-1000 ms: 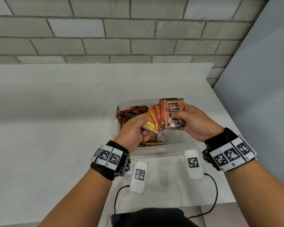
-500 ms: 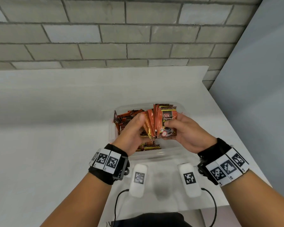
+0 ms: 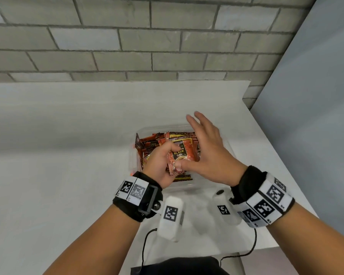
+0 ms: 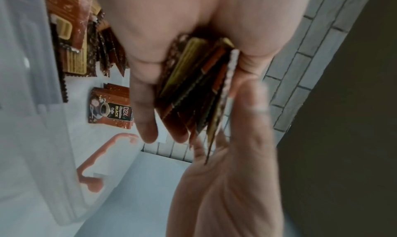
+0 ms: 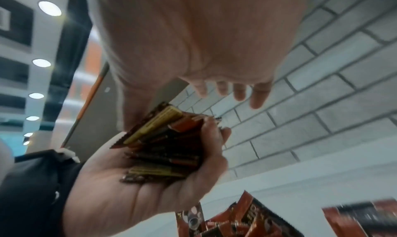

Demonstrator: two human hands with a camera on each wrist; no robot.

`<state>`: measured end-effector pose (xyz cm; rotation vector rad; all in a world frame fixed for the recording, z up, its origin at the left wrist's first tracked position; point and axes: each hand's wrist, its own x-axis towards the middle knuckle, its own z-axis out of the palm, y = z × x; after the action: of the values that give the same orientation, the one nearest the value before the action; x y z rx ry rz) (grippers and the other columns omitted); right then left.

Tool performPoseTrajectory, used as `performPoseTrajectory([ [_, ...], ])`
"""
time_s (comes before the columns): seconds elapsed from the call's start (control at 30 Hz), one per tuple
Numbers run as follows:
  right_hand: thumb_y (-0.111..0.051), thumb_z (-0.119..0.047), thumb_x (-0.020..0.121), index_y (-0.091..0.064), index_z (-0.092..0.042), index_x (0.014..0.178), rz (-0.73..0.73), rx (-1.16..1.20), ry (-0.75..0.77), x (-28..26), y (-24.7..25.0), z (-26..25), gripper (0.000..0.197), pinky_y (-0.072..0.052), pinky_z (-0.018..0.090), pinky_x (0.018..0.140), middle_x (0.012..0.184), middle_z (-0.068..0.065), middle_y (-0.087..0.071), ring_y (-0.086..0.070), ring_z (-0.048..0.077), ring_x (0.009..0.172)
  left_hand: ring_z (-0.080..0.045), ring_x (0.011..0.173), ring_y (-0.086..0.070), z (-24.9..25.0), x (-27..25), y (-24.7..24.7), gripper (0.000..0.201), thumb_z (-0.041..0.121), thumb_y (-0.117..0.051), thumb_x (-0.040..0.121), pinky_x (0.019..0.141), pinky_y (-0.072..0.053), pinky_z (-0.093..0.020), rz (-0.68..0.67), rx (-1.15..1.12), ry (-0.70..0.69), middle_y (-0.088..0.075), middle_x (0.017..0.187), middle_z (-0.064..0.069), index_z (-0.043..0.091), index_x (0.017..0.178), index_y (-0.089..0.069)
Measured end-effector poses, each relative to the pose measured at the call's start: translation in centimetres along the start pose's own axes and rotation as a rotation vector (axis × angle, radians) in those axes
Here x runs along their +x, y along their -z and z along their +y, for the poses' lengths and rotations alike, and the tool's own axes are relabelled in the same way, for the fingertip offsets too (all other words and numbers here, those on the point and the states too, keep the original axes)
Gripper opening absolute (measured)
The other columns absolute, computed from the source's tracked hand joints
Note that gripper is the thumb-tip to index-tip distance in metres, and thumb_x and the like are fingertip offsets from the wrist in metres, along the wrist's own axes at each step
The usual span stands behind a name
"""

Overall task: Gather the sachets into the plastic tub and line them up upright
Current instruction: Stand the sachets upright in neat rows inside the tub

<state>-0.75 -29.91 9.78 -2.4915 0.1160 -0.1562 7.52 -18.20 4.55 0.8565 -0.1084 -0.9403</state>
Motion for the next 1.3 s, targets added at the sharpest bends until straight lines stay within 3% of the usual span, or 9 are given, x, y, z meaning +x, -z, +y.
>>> performPoseTrajectory([
  [0.13, -0.083, -0.047, 0.062, 0.017, -0.045, 0.142, -0.202, -0.258, 0.174, 0.3, 0.6, -0.4, 0.127, 0.001, 0.039, 0.115, 0.157, -0.01, 0.011, 0.011, 0.012, 0.145, -0.019, 0.059, -0.053, 0.3, 0.0, -0.7, 0.008, 0.005, -0.049, 0.072, 0.056, -0.044, -0.029, -0.01, 0.011, -0.002, -0.053, 0.064, -0.009, 0.005, 0.075, -0.057],
  [0.2, -0.081, -0.038, 0.067, 0.01, -0.036, 0.148, -0.175, -0.331, 0.225, 0.7, 0.3, -0.2, 0.122, -0.008, 0.044, 0.118, 0.154, -0.001, -0.013, -0.011, 0.019, 0.143, -0.016, 0.057, -0.054, 0.4, 0.0, -1.1, 0.009, 0.005, -0.052, 0.068, 0.054, -0.044, -0.026, -0.05, 0.034, 0.009, -0.053, 0.06, -0.006, 0.009, 0.067, -0.06],
  [0.3, -0.08, -0.03, 0.07, -0.002, -0.028, 0.151, -0.1, -0.278, 0.239, 1.0, 0.4, 0.2, 0.112, -0.029, 0.042, 0.109, 0.132, -0.002, -0.043, -0.041, 0.017, 0.123, -0.015, 0.059, -0.056, 0.4, -0.2, -1.5, 0.006, 0.005, -0.059, 0.061, 0.057, -0.045, -0.025, -0.116, 0.05, 0.035, -0.057, 0.061, -0.005, 0.009, 0.065, -0.063],
  [0.4, -0.082, -0.036, 0.069, 0.005, -0.034, 0.148, -0.152, -0.22, 0.227, 0.9, 0.4, 0.4, 0.118, -0.029, 0.033, 0.108, 0.133, -0.002, -0.042, -0.039, 0.014, 0.122, -0.016, 0.057, -0.061, 0.3, -0.4, -1.6, 0.015, 0.003, -0.062, 0.058, 0.054, -0.049, -0.025, -0.119, 0.026, -0.002, -0.059, 0.061, -0.007, 0.006, 0.072, -0.059],
  [0.63, -0.083, -0.031, 0.069, -0.004, -0.033, 0.149, -0.157, -0.086, 0.204, 1.2, -0.3, 1.2, 0.112, -0.034, 0.032, 0.107, 0.132, 0.0, -0.045, -0.043, 0.015, 0.121, -0.015, 0.06, -0.064, 0.5, 0.0, -1.6, 0.02, 0.003, -0.054, 0.071, 0.056, -0.052, -0.025, -0.116, 0.04, -0.009, -0.064, 0.063, -0.005, 0.012, 0.065, -0.07],
  [0.83, -0.082, -0.019, 0.07, -0.016, -0.022, 0.151, -0.118, -0.02, 0.126, 1.7, -0.5, 1.7, 0.105, -0.034, 0.026, 0.107, 0.139, 0.003, -0.043, -0.04, 0.016, 0.128, -0.012, 0.066, -0.067, 1.0, -0.1, -1.5, 0.02, 0.011, -0.056, 0.073, 0.061, -0.054, -0.024, -0.15, 0.082, 0.038, -0.07, 0.07, -0.002, 0.016, 0.068, -0.075],
  [1.0, -0.079, -0.018, 0.072, -0.018, -0.019, 0.151, -0.127, -0.024, 0.126, 1.5, -1.0, 2.1, 0.1, -0.036, 0.032, 0.107, 0.134, 0.004, -0.045, -0.042, 0.017, 0.125, -0.011, 0.064, -0.065, 0.6, -0.2, -1.4, 0.015, 0.005, -0.063, 0.07, 0.066, -0.047, -0.028, -0.085, 0.118, 0.036, -0.067, 0.067, -0.001, 0.017, 0.065, -0.073],
  [1.17, -0.08, -0.023, 0.072, -0.017, -0.022, 0.151, -0.163, -0.074, 0.187, 1.7, -1.3, 2.4, 0.101, -0.035, 0.034, 0.106, 0.131, 0.003, -0.047, -0.042, 0.018, 0.12, -0.013, 0.063, -0.063, 0.4, 0.1, -0.9, 0.011, 0.009, -0.057, 0.069, 0.058, -0.05, -0.026, -0.065, 0.106, 0.069, -0.063, 0.067, -0.003, 0.013, 0.074, -0.066],
  [1.3, -0.079, -0.016, 0.071, -0.022, -0.022, 0.149, -0.125, -0.045, 0.187, 1.7, -1.1, 2.3, 0.097, -0.038, 0.035, 0.104, 0.128, 0.003, -0.048, -0.044, 0.017, 0.119, -0.016, 0.07, -0.064, 0.5, 0.0, -0.8, 0.015, 0.011, -0.057, 0.072, 0.07, -0.048, -0.032, -0.094, 0.068, 0.073, -0.066, 0.073, -0.005, 0.013, 0.074, -0.071],
])
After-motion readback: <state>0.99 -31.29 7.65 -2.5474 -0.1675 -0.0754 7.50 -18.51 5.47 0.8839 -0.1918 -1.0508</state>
